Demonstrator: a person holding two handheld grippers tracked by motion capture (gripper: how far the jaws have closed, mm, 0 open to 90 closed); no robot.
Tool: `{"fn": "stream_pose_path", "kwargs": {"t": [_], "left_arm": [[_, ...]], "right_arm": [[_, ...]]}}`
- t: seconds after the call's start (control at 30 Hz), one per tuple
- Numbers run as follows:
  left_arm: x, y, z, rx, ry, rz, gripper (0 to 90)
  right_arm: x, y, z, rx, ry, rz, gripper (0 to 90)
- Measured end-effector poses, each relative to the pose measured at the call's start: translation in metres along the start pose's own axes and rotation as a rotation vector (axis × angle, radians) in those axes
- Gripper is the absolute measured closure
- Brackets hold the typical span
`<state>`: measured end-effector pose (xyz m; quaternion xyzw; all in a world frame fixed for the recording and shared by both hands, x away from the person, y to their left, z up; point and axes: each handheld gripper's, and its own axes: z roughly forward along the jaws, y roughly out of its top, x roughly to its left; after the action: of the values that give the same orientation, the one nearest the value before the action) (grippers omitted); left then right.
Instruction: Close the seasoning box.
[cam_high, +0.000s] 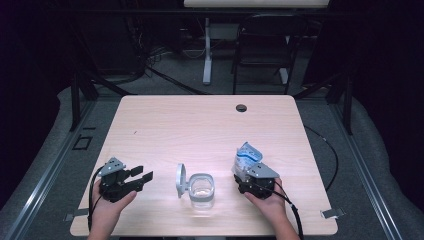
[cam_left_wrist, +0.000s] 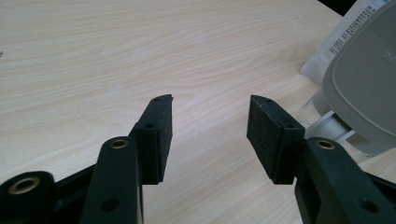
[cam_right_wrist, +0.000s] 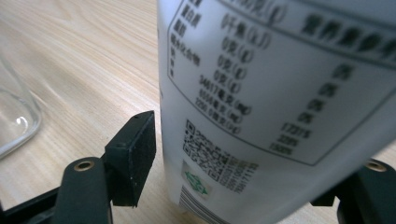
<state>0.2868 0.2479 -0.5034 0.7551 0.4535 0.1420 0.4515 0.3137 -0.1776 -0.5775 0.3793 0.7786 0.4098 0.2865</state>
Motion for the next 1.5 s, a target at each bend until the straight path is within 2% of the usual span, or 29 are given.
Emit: {"fn": "stream_pose_path", "kwargs": {"t": [0.1,0.27,0.43,0.6,0.7,0.83,0.97,1.1,1.5], "left_arm": [[-0.0002,0.0001,-0.0002,0.000,-0.001,0.001,51.0],[-0.0001,0.0001,0.0000,0.000,0.001,0.000,50.9],[-0.0002,0.0000,0.0001,0.001,0.002,-0.001,50.9],[0.0001,0.0001,-0.0003,-0.001,0.002,-0.003,50.9],[0.0004,0.0001,-0.0004,0.002,0.004,0.000,50.9],[0.0009,0.0001,-0.0008,0.003,0.003,-0.001,50.9],[0.0008,-0.0002,-0.0003,0.002,0.003,-0.004,51.0],[0.0010,-0.0003,-0.0002,0.002,0.002,-0.006,51.0],[0.0030,-0.0007,-0.0012,0.001,0.004,-0.008,51.0]], "right_arm": [[0.0027,-0.0034,0.0029,-0.002,-0.020,0.003,30.1],[0.0032,-0.0037,0.0045,0.004,-0.025,0.001,30.6],[0.0032,-0.0038,0.0071,0.008,-0.036,0.027,31.9],[0.0048,-0.0032,0.0080,0.012,-0.047,0.029,32.7],[0.0042,-0.0022,0.0085,0.004,-0.030,0.060,34.5],[0.0035,-0.0017,0.0085,0.002,-0.013,0.075,36.2],[0.0048,-0.0019,0.0082,-0.001,-0.021,0.076,36.5],[0.0027,-0.0013,0.0081,0.004,-0.004,0.083,37.4],[0.0027,-0.0002,0.0082,0.010,-0.001,0.071,38.0]]}}
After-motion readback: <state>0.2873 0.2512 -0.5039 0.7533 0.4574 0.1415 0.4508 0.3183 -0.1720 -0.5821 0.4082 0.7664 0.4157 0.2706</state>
